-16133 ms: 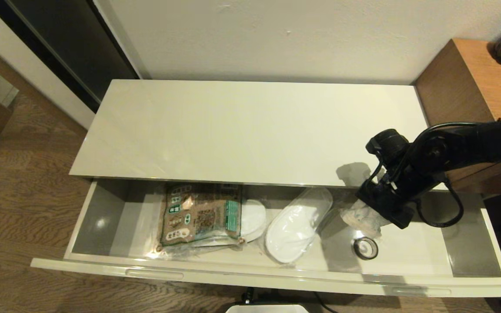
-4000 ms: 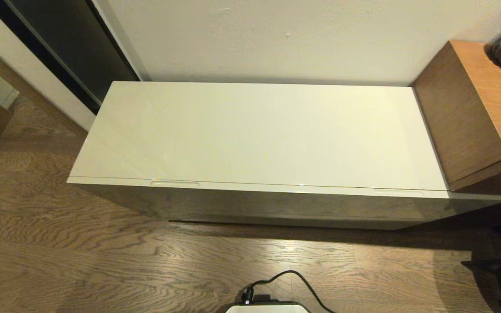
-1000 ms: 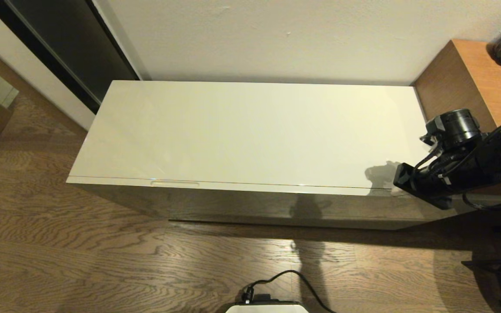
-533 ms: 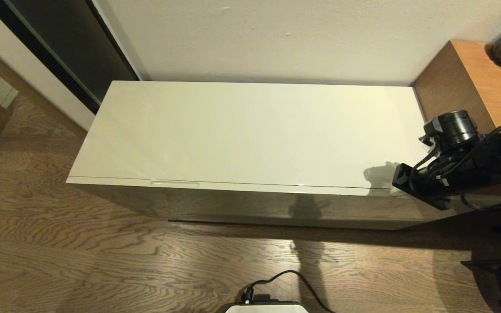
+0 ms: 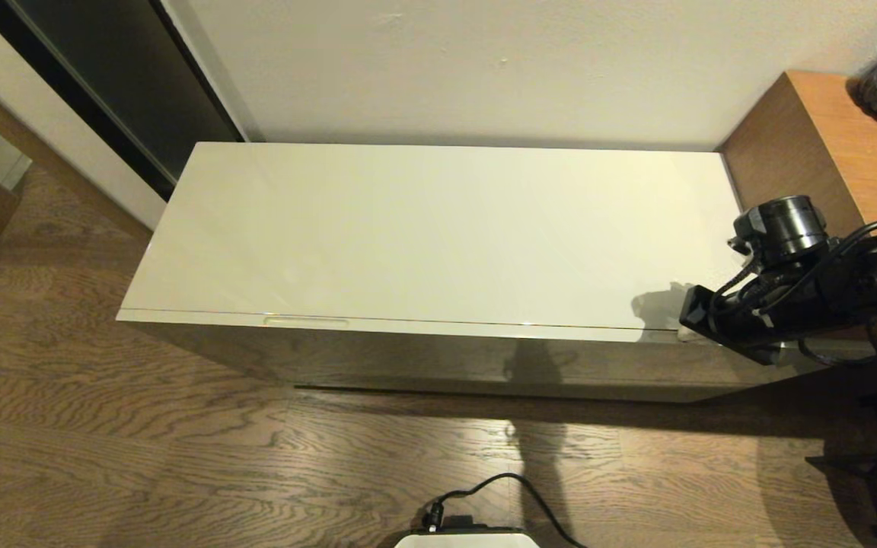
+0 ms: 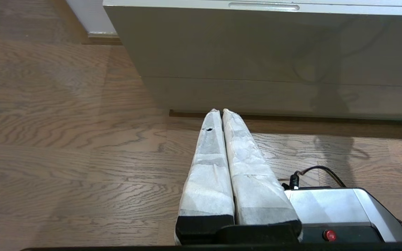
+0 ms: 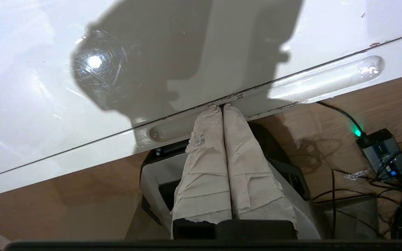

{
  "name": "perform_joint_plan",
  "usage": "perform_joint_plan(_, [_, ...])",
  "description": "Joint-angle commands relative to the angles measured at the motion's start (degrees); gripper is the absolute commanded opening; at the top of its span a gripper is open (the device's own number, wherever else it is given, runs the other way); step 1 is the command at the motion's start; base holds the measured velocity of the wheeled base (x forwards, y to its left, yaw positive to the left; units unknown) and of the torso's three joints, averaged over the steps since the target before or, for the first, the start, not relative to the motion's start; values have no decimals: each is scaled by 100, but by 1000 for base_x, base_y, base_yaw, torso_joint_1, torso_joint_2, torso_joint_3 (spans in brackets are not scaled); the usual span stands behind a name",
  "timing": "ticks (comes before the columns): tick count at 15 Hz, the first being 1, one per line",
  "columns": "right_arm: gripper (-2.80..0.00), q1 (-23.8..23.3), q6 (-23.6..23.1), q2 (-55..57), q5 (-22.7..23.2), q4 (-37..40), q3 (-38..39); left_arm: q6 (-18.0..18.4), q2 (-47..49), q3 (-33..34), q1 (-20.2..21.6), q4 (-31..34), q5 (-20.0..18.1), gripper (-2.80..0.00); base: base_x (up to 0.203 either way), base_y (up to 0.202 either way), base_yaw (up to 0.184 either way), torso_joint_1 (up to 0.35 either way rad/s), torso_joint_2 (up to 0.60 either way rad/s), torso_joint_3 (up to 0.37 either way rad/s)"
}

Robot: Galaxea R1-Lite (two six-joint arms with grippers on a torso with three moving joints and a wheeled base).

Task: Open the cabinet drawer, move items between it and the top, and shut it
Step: Open the drawer

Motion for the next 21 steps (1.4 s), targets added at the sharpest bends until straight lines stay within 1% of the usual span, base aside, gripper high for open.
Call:
perform_joint_plan(1, [-280,3,18,72,6,14,30,-4,9,1,1,-5,0,-280,0,0,0,0,0,0])
perform_joint_plan(9, [-280,3,-17,21,70,-22,572,-4,9,1,1,-5,0,-280,0,0,0,0,0,0])
perform_joint_plan(15, [-280,38,-64,-402,94,-187,1423,-4,9,1,1,-5,0,-280,0,0,0,0,0,0])
perform_joint_plan(18, [-280,171,-162,-1001,95,-194,1993,-4,9,1,1,-5,0,-280,0,0,0,0,0,0])
perform_joint_plan(21, [-280,272,-414,-2149,122,2,2437,-4,9,1,1,-5,0,-280,0,0,0,0,0,0])
